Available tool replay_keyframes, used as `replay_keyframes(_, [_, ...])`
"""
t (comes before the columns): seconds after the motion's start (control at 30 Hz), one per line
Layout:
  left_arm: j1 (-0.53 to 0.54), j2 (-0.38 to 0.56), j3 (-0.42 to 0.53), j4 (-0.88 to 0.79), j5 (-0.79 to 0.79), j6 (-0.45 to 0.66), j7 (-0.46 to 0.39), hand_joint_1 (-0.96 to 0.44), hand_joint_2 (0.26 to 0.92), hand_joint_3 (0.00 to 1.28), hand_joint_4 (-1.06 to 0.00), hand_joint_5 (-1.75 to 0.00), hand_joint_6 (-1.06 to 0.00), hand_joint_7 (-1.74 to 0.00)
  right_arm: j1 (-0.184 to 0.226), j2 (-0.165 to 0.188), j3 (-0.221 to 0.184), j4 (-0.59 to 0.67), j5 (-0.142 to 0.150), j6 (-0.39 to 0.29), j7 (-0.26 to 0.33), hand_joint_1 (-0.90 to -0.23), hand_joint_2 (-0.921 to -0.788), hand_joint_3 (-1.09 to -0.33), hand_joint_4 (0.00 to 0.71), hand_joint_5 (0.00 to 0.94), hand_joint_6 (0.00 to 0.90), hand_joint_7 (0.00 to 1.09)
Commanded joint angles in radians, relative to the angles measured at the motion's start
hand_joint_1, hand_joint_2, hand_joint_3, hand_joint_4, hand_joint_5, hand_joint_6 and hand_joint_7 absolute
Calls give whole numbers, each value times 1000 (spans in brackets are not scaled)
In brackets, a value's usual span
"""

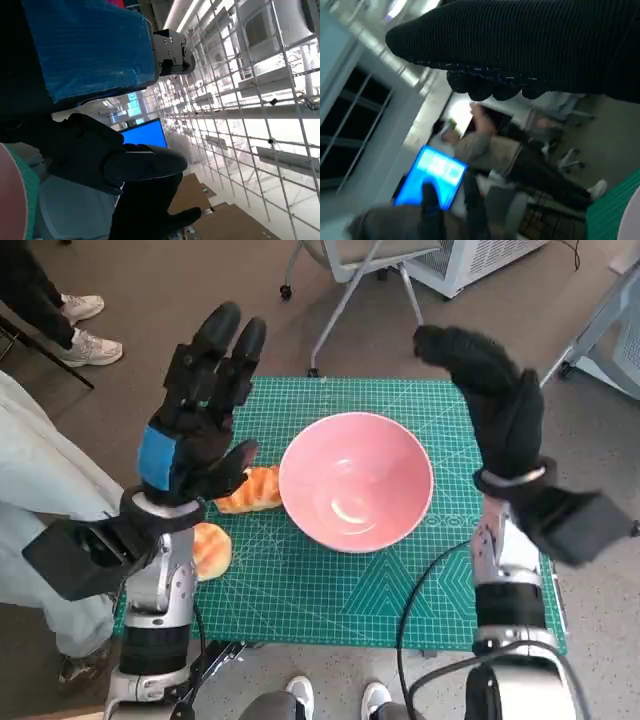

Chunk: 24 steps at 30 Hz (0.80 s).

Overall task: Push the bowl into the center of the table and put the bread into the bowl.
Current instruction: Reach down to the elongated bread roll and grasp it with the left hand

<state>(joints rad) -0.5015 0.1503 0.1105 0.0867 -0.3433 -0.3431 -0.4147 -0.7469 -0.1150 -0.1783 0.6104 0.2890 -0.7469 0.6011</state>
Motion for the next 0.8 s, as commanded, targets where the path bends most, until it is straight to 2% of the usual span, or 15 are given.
replay_keyframes(0.03, [-37, 4, -10, 6, 8, 6, -11, -620, 921, 406, -108, 0, 1, -364, 51, -12, 21, -68, 20, 49, 12, -698, -921, -765, 194, 0, 44, 559])
replay_keyframes(0.43, [-83, 34, -10, 12, 6, -7, -64, -608, 921, 410, -107, 0, 1, -365, 102, -4, 49, -203, 22, 135, -30, -709, -921, -754, 188, 1, 16, 584])
replay_keyframes(0.8, [-82, 65, -10, 14, 48, -55, -87, -602, 921, 409, -109, -1, 1, -369, 105, -5, 59, -216, 21, 144, -36, -708, -921, -748, 194, 4, 9, 601])
